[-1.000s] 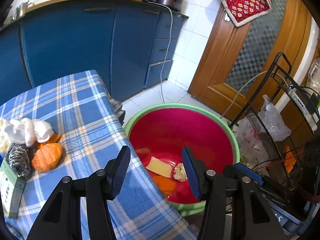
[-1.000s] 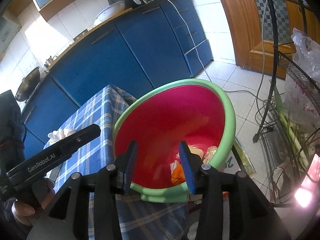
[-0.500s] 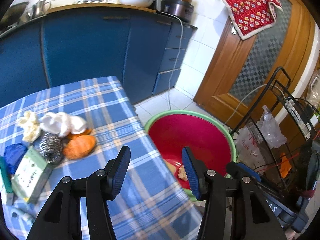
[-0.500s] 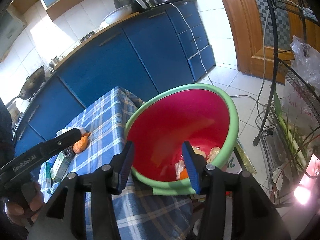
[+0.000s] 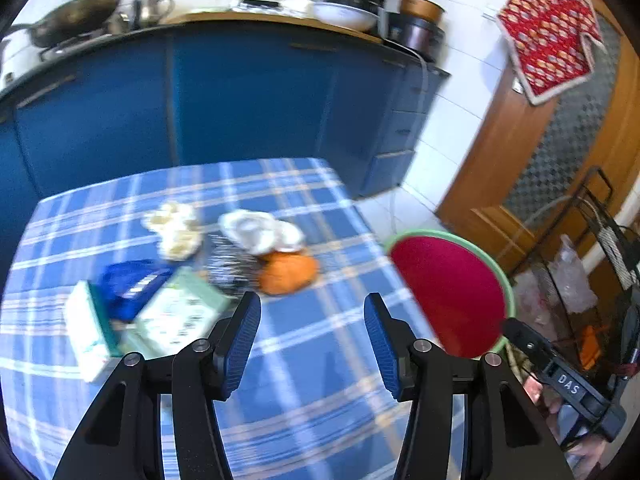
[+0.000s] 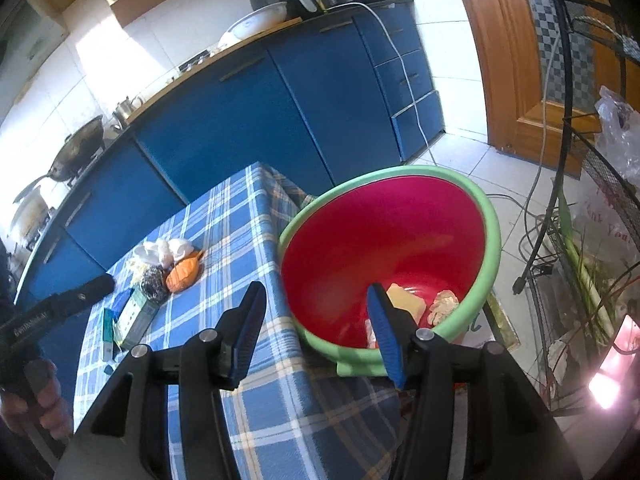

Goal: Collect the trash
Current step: 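Move both tools back over the table toward the medicine box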

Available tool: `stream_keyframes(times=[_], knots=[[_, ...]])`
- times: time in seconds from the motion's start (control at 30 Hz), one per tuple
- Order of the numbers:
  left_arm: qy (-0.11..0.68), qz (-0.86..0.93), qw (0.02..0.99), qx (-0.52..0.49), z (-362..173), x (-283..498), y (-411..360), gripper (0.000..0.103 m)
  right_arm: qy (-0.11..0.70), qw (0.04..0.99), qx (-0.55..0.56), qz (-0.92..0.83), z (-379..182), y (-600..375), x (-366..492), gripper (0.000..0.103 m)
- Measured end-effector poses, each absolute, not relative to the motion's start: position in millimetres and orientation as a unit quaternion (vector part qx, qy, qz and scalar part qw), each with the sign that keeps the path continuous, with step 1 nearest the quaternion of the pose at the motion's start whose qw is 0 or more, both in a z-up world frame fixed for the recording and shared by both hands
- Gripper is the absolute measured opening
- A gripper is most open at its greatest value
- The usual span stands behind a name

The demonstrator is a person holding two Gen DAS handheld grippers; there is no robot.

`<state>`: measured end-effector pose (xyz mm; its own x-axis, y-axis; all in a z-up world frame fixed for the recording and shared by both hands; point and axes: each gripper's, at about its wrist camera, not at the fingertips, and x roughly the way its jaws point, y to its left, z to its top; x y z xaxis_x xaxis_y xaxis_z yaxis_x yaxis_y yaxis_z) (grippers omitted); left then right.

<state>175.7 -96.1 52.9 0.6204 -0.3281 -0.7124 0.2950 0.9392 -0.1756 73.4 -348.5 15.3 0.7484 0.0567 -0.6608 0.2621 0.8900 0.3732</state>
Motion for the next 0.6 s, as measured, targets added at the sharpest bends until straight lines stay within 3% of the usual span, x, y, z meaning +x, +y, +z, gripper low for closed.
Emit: stream_keyframes(times=[0.27,0.43,0.6], knots=[[0.400,-0.104,0.910,-0.038,51,177,-42,0.057,0.355,0.909,0.216,-0.038,19,-324,85,0.055],[0.409,-0.048,0.911,-0.028,32,183,-16,0.064,0.370,0.908,0.195,-0.018,14,-303,95,0.055],[0.428,-0.012,0.902,-0.054,11,192,11,0.064,0.387,0.902,0.189,-0.001,3,-286,104,0.055]])
